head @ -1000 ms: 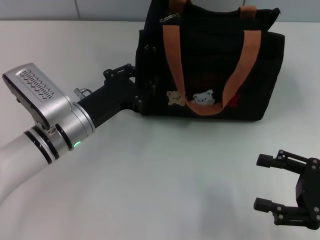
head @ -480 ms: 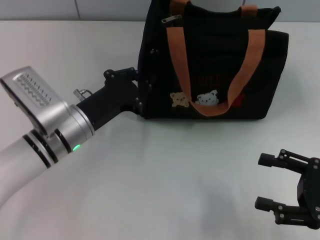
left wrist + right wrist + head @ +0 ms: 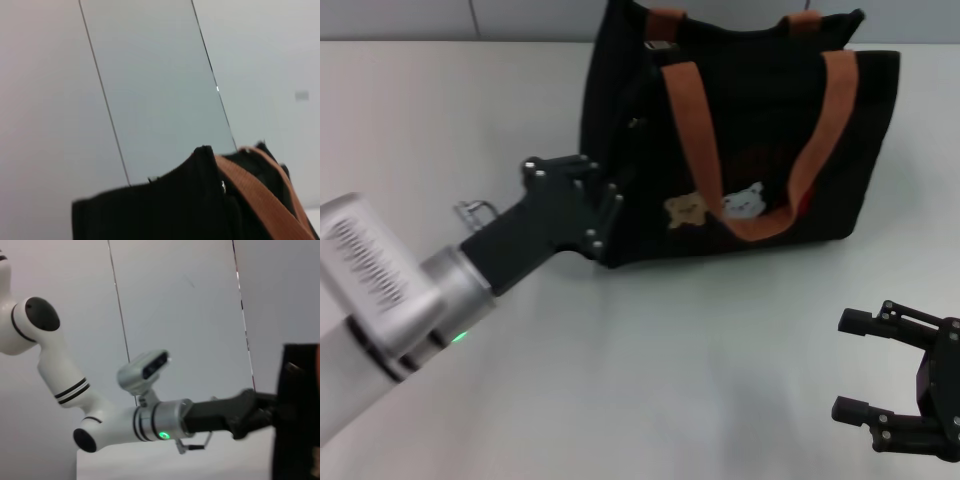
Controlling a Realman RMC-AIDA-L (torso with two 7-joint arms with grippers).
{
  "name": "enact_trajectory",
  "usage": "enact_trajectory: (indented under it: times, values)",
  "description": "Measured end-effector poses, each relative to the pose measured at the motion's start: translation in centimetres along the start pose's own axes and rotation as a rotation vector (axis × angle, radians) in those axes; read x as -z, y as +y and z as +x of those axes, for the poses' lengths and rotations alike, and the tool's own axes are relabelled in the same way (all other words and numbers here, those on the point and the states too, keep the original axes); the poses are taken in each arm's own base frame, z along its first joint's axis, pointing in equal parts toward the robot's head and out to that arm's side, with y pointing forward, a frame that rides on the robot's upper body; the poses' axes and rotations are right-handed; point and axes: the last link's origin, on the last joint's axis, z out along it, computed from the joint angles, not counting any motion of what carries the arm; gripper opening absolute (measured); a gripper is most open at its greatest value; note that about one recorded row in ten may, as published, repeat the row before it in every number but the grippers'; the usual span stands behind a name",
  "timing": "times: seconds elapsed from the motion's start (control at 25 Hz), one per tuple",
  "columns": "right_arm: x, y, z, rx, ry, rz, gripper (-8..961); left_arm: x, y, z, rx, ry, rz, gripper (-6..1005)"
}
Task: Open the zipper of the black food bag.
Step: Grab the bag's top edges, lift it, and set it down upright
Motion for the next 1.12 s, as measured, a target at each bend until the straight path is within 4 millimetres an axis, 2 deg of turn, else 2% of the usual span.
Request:
enact_trajectory:
  times: [0.16, 0.28, 0.4, 0.48, 0.56, 0.6, 0.72, 0.76, 0.8, 0.84, 0.88, 0.92, 0.96, 1.0, 1.04, 1.08, 1.12]
  values:
    - [0.1, 0.0, 0.0, 0.001, -0.005, 0.005, 827, 2.6, -1.1, 1.3, -0.057, 0.105, 0.042, 93]
    - [0.0, -0.1, -0.3, 0.008, -0.028, 0.014, 827, 3.2, -1.6, 1.7, -0.089, 0.134, 0.045, 93]
    - [-0.1, -0.4, -1.0, 0.034, -0.129, 0.075, 827, 4.0, -2.3, 2.7, -0.153, 0.191, 0.035, 94]
    - [0.4, -0.7, -1.8, 0.074, -0.256, 0.191, 827, 4.4, -2.7, 3.4, -0.191, 0.232, 0.028, 94]
    - [1.7, -1.2, -2.6, 0.125, -0.501, 0.459, 827, 4.7, -3.3, 4.3, -0.232, 0.286, 0.016, 94]
    - [1.7, -1.2, -2.6, 0.125, -0.501, 0.459, 827, 4.8, -3.5, 4.6, -0.243, 0.305, 0.010, 94]
    - [1.8, -2.1, -3.0, 0.123, -0.657, 0.629, 827, 4.6, -3.7, 5.0, -0.256, 0.323, -0.002, 94]
    - [0.7, -3.1, -3.3, 0.098, -0.690, 0.653, 827, 4.3, -3.7, 5.1, -0.263, 0.328, -0.011, 94]
    - [0.7, -3.1, -3.3, 0.098, -0.690, 0.653, 827, 4.3, -3.7, 5.1, -0.263, 0.328, -0.011, 94]
    - [-1.2, -4.4, -3.5, 0.085, -0.679, 0.645, 827, 4.1, -3.6, 5.1, -0.269, 0.330, -0.020, 94]
    - [-1.2, -4.4, -3.5, 0.085, -0.679, 0.645, 827, 4.1, -3.6, 5.1, -0.269, 0.330, -0.020, 94]
    - [-2.3, -5.1, -3.7, 0.086, -0.672, 0.641, 827, 4.1, -3.6, 5.1, -0.270, 0.333, -0.024, 94]
    - [-4.5, -6.4, -4.1, 0.090, -0.640, 0.643, 827, 4.0, -3.6, 5.2, -0.272, 0.336, -0.028, 93]
    - [-4.5, -6.4, -4.1, 0.090, -0.640, 0.643, 827, 3.9, -3.6, 5.2, -0.273, 0.339, -0.032, 93]
    - [-6.3, -7.5, -4.3, 0.090, -0.603, 0.632, 827, 3.9, -3.6, 5.2, -0.274, 0.340, -0.034, 93]
    - [-6.3, -7.5, -4.3, 0.090, -0.603, 0.632, 827, 3.8, -3.6, 5.3, -0.278, 0.344, -0.038, 93]
    - [-7.1, -7.9, -4.4, 0.084, -0.579, 0.620, 827, 3.7, -3.7, 5.4, -0.279, 0.346, -0.039, 93]
